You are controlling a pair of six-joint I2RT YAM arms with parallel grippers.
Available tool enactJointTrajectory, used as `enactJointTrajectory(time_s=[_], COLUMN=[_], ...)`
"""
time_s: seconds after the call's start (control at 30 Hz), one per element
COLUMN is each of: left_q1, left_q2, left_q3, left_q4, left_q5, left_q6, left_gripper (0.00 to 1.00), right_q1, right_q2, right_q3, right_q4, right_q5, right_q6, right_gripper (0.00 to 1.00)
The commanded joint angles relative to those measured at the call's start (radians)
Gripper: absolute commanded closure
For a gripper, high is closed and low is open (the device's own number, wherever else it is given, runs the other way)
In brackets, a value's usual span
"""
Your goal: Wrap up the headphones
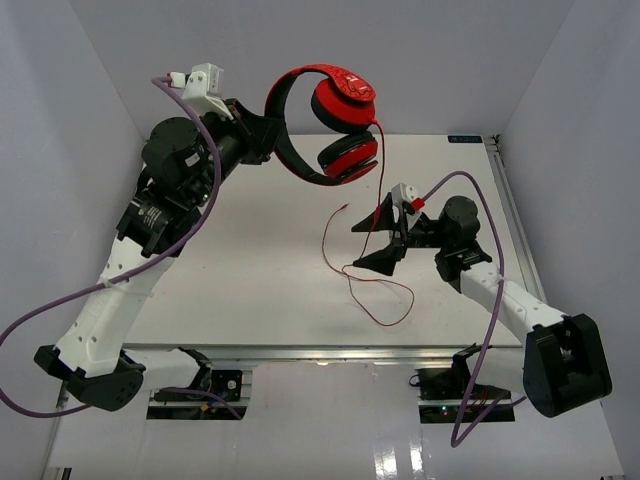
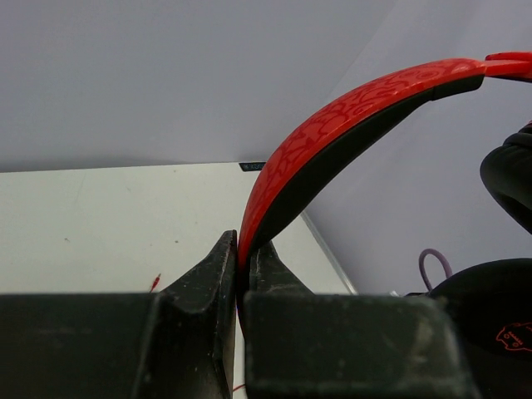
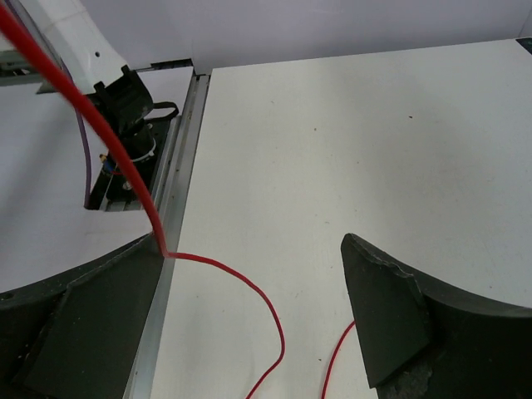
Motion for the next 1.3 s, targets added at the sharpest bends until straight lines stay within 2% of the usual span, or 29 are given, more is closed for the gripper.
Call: enactJointTrajectory(time_s=[0.0,0.17,0.27,0.3,0.33,0.37,0.47,0.6,0.77,0.87,1.1,1.27], left_q1=[0.002,0.0,0.001,0.001,0.0,0.0,0.002,0.002,0.002,0.002,0.002,0.002], left_q2=[-0.024,0.002,0.028,0.031,0.031,0.03,-0.001,-0.019,-0.006,-0.008,-0.063,-0.085], left_q3=[0.022,0.048,0.087,0.092,0.094,0.094,0.076,0.031,0.006,0.006,-0.072,-0.129], left_q4=[0.094,0.113,0.107,0.103,0.099,0.098,0.092,0.122,0.181,0.196,0.251,0.287], left_q5=[-0.002,-0.025,-0.048,-0.07,-0.095,-0.122,-0.246,-0.348,-0.385,-0.403,-0.482,-0.578], left_q6=[-0.084,-0.146,-0.188,-0.202,-0.22,-0.221,-0.253,-0.277,-0.288,-0.283,-0.229,-0.126], left_gripper=[1.0,1.0,1.0,1.0,1.0,1.0,1.0,1.0,1.0,1.0,1.0,1.0], right_q1=[0.022,0.115,0.189,0.198,0.201,0.2,0.189,0.182,0.18,0.175,0.126,0.121], right_q2=[0.015,0.045,0.099,0.109,0.116,0.116,0.063,0.003,-0.002,-0.016,-0.043,-0.06], right_q3=[0.006,-0.027,0.002,0.006,0.008,0.008,-0.032,-0.109,-0.085,-0.055,-0.015,0.139], right_q4=[0.267,0.451,0.478,0.474,0.467,0.459,0.337,0.316,0.285,0.164,-0.117,-0.559], right_q5=[-0.012,-0.028,-0.018,-0.012,-0.002,0.003,0.06,0.105,0.074,0.082,0.163,0.418], right_q6=[0.216,0.289,0.333,0.332,0.33,0.32,0.223,0.192,0.192,0.15,-0.043,-0.328], right_gripper=[0.06,0.06,0.01,0.05,0.15,0.15,0.28,0.4,0.75,0.92,0.92,0.92])
